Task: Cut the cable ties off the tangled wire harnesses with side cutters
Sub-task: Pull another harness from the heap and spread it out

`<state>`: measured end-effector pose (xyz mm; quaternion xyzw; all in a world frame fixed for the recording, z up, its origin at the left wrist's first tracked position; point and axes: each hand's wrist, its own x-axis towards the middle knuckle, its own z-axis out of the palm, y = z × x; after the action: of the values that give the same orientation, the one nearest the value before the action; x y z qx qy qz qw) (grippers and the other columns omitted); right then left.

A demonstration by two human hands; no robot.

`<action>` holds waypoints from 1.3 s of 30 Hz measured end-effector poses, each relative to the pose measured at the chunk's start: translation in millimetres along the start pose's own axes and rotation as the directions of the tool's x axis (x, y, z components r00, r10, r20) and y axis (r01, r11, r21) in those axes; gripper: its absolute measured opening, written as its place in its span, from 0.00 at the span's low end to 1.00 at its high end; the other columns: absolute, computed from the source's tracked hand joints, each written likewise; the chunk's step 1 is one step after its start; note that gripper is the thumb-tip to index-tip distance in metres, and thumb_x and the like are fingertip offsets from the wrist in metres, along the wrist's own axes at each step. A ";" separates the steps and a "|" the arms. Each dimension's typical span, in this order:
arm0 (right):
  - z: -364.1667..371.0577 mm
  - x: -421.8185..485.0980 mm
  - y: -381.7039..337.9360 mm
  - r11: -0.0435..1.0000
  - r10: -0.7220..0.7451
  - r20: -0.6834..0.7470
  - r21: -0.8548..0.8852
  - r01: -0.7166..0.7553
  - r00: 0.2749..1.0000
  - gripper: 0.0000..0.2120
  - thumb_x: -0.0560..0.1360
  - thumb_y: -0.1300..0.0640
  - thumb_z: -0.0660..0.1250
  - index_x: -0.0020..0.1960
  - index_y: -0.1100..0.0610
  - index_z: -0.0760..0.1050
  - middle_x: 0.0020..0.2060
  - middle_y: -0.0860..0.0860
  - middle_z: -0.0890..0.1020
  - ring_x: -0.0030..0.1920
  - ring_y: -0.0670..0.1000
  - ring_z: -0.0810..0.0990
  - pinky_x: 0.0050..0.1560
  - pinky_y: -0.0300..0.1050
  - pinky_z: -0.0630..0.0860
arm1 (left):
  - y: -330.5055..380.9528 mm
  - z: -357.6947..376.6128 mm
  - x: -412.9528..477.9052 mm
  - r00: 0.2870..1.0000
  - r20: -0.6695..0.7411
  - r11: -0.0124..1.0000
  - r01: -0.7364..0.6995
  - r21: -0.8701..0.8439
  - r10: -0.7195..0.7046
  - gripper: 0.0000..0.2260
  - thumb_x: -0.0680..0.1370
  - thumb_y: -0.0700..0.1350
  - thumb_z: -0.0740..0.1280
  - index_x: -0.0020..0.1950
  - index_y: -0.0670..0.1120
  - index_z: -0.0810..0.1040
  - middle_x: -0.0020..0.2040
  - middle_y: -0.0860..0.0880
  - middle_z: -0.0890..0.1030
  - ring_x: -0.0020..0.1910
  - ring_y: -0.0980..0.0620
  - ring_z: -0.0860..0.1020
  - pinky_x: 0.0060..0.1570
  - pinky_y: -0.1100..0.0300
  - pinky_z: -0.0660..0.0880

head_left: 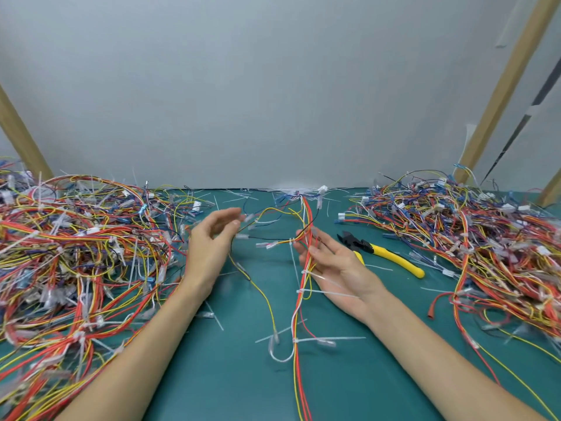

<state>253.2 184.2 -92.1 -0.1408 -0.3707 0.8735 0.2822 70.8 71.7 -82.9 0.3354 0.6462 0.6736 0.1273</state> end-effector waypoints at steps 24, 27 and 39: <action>0.9 -2.3 1.4 0.998 -0.007 0.085 -0.068 0.013 0.996 0.20 0.72 0.68 0.64 0.64 0.63 0.73 0.59 0.58 0.81 0.62 0.53 0.79 0.53 0.42 0.79 | 7.3 15.3 -28.1 0.638 0.521 0.363 -0.761 0.538 0.567 0.13 0.72 0.42 0.68 0.56 0.45 0.77 0.53 0.51 0.80 0.57 0.48 0.76 0.57 0.53 0.70; 4.5 -6.0 -0.3 0.980 0.029 0.155 -0.198 0.002 0.987 0.22 0.74 0.66 0.63 0.69 0.62 0.71 0.63 0.58 0.78 0.66 0.54 0.75 0.63 0.45 0.75 | 3.8 17.4 -27.5 0.648 0.552 0.370 -0.757 0.539 0.525 0.12 0.73 0.44 0.72 0.55 0.45 0.76 0.50 0.51 0.82 0.52 0.48 0.79 0.54 0.56 0.71; 22.4 -14.0 12.9 0.605 0.058 0.197 -0.787 0.123 0.979 0.25 0.78 0.71 0.57 0.72 0.55 0.68 0.66 0.49 0.75 0.67 0.39 0.72 0.69 0.36 0.65 | -7.8 9.3 -14.3 0.800 0.508 0.601 -0.586 0.544 0.320 0.08 0.71 0.33 0.68 0.42 0.44 0.74 0.38 0.49 0.76 0.40 0.42 0.76 0.39 0.56 0.67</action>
<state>249.2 155.8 -85.6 -0.1551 -0.7490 0.6222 0.1668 85.1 71.3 -95.0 0.6302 0.7014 0.3263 -0.0668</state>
